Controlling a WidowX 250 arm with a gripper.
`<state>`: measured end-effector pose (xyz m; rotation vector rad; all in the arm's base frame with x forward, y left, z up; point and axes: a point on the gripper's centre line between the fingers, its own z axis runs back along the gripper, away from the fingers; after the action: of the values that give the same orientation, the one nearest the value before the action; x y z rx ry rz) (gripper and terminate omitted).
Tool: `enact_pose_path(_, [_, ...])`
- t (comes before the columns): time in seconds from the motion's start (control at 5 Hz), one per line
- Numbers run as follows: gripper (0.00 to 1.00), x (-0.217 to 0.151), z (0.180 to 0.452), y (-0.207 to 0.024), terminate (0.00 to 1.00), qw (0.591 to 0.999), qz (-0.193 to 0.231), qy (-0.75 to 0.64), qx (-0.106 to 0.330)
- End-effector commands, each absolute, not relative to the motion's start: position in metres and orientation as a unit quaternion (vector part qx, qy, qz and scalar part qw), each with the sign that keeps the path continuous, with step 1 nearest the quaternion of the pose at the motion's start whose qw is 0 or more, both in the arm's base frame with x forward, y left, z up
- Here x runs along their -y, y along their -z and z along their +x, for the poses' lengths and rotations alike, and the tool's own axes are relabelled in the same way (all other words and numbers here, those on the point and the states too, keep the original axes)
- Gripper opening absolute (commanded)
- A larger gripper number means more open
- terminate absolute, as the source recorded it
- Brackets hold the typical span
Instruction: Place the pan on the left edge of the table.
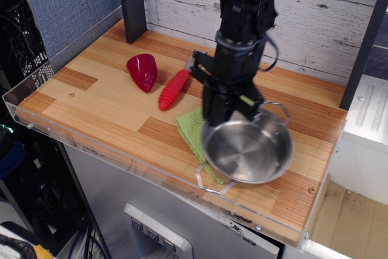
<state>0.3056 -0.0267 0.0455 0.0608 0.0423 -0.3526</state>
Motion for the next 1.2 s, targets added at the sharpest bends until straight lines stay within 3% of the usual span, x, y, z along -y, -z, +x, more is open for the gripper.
enact_pose_path(0.0, [0.00,0.017,0.305,-0.123,0.00,0.985,-0.049,0.151,0.065])
enact_pose_path(0.2, [0.00,-0.027,0.290,-0.129,0.00,0.992,-0.047,0.104,0.051])
enact_pose_path(0.6, [0.00,-0.106,0.263,-0.116,0.00,0.999,-0.015,0.025,0.022])
enact_pose_path(1.0, [0.00,-0.191,0.253,-0.096,0.00,0.998,0.048,-0.028,-0.011])
